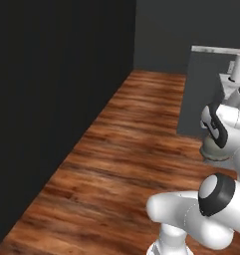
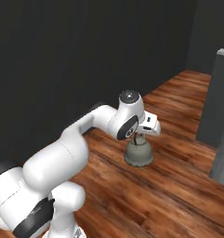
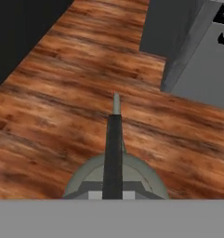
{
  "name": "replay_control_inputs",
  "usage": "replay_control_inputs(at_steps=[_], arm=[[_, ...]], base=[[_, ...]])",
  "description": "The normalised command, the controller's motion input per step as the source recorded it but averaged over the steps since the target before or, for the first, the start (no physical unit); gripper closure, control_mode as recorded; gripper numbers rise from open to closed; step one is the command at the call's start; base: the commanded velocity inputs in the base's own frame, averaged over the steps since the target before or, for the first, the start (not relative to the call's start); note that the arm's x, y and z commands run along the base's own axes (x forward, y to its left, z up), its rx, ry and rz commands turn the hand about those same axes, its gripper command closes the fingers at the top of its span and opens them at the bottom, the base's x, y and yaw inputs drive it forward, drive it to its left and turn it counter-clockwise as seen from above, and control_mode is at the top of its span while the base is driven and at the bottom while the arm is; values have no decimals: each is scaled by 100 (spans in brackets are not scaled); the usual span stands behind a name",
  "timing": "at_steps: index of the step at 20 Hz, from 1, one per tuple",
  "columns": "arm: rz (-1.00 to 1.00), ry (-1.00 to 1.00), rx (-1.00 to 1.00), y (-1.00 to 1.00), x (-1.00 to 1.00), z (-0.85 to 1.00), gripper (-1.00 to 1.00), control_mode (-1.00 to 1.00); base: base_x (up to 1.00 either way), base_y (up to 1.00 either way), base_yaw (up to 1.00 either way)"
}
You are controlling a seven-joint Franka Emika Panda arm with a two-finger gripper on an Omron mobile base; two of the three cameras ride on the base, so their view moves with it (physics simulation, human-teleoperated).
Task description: The kettle is done boiling. Turn off the stove, then wait for 300 timesteps before moving the kettle to the dining table.
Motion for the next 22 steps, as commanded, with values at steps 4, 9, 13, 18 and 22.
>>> replay_control_inputs(at_steps=[4,9,13,18,22], arm=[[0,0,0,0,0,0,100,100],[0,0,0,0,0,0,100,100],[0,0,0,0,0,0,100,100],[0,0,0,0,0,0,100,100],[0,0,0,0,0,0,100,100]], base=[[87,38,-35],[83,38,-34],[67,43,-36],[13,44,-42],[0,28,-51]])
